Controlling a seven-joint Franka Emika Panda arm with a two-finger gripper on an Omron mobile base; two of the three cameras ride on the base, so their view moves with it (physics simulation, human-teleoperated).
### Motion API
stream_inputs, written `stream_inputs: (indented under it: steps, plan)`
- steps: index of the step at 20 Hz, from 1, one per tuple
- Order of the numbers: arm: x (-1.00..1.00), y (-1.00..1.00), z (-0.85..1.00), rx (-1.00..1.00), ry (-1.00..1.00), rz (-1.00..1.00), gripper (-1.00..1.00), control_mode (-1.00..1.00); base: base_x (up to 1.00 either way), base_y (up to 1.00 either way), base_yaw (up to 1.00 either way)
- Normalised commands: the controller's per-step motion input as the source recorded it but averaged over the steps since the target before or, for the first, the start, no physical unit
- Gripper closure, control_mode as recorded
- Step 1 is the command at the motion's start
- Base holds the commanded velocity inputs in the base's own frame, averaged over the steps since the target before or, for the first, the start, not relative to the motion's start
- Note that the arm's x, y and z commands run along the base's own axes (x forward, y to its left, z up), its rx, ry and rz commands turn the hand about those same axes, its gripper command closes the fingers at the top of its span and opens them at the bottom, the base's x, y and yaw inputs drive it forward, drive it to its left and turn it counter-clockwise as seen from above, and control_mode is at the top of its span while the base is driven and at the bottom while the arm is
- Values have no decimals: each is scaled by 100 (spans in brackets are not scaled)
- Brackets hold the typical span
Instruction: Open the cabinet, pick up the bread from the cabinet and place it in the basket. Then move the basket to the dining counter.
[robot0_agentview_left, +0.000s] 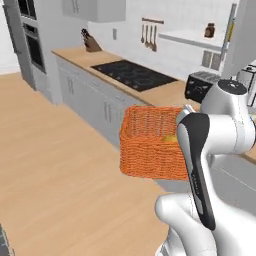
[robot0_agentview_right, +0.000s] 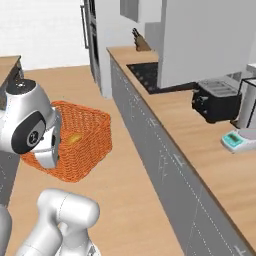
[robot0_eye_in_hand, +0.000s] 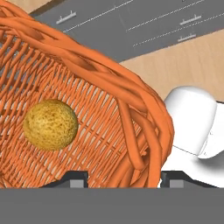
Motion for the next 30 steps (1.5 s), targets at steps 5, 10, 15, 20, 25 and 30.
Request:
stream_inputs:
  steps: [5,10,15,20,25,30]
  plan:
    - [0,0,0,0,0,0,100,100,0,0,100]
    - [0,0,0,0,0,0,100,100,0,0,100]
    - [0,0,0,0,0,0,100,100,9,-1,100]
    - [0,0,0,0,0,0,100,100,100,-30,73]
    - [0,0,0,0,0,0,100,100,74,-96,34]
    - [0,0,0,0,0,0,100,100,80,-100,21]
